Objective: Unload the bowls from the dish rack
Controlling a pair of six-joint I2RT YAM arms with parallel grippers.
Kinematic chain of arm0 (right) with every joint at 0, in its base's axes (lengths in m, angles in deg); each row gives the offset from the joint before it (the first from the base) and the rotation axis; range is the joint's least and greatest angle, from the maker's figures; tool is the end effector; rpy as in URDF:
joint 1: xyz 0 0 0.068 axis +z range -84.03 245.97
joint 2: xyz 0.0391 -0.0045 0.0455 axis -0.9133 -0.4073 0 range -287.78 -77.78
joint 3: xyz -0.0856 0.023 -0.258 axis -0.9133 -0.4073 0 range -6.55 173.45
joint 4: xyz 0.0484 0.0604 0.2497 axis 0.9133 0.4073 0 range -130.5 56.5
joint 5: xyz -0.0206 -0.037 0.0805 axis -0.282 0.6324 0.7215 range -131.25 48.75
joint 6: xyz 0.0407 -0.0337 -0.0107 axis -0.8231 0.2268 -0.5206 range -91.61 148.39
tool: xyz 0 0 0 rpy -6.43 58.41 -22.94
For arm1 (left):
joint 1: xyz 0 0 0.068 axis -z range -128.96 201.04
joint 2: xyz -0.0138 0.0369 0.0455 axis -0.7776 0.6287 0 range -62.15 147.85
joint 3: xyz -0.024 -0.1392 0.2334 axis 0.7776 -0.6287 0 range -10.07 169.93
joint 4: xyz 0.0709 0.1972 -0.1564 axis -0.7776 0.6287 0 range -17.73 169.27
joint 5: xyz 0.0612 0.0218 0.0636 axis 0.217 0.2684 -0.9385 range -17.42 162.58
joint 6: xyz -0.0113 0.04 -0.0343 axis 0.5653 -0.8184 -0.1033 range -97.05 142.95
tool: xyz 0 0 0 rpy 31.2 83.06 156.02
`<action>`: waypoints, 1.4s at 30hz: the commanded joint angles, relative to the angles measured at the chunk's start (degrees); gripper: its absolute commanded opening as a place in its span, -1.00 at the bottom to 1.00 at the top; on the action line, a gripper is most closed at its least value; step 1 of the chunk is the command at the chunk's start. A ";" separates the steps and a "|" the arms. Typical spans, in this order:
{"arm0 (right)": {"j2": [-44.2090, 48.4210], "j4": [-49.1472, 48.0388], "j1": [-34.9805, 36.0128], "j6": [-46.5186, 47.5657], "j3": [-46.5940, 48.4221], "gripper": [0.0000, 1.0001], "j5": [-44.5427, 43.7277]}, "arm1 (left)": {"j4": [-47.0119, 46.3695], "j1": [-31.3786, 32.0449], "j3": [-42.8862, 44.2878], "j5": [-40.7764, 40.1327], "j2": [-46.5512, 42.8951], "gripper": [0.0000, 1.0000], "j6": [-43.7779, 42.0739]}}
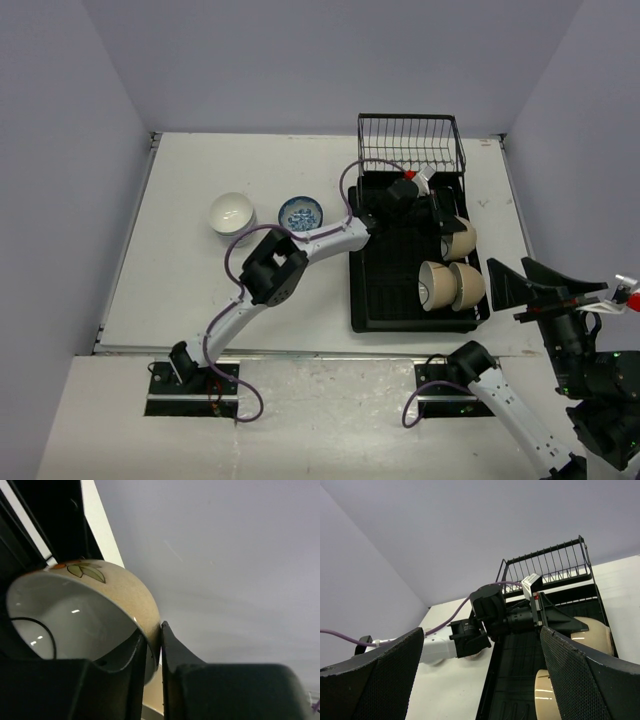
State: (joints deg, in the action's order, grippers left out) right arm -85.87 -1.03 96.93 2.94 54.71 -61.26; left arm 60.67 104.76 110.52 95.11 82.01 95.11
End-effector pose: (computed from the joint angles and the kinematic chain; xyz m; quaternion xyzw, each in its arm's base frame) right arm -0.0263 -0.0300 0.4081 0.1071 0.6142 0.2715 0.7332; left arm 0.3365 -0.4813 0.2030 -0.0008 0.7719 -0.6189 0.1457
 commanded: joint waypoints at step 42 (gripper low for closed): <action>5.20 -3.34 -0.02 2.43 -1.84 0.98 -0.55 | -28.89 -2.03 -5.28 6.12 2.79 -1.00 13.61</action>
State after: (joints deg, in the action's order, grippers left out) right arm -81.24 -2.46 96.93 4.43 53.20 -61.68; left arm 35.06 103.55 105.38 102.87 86.77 107.85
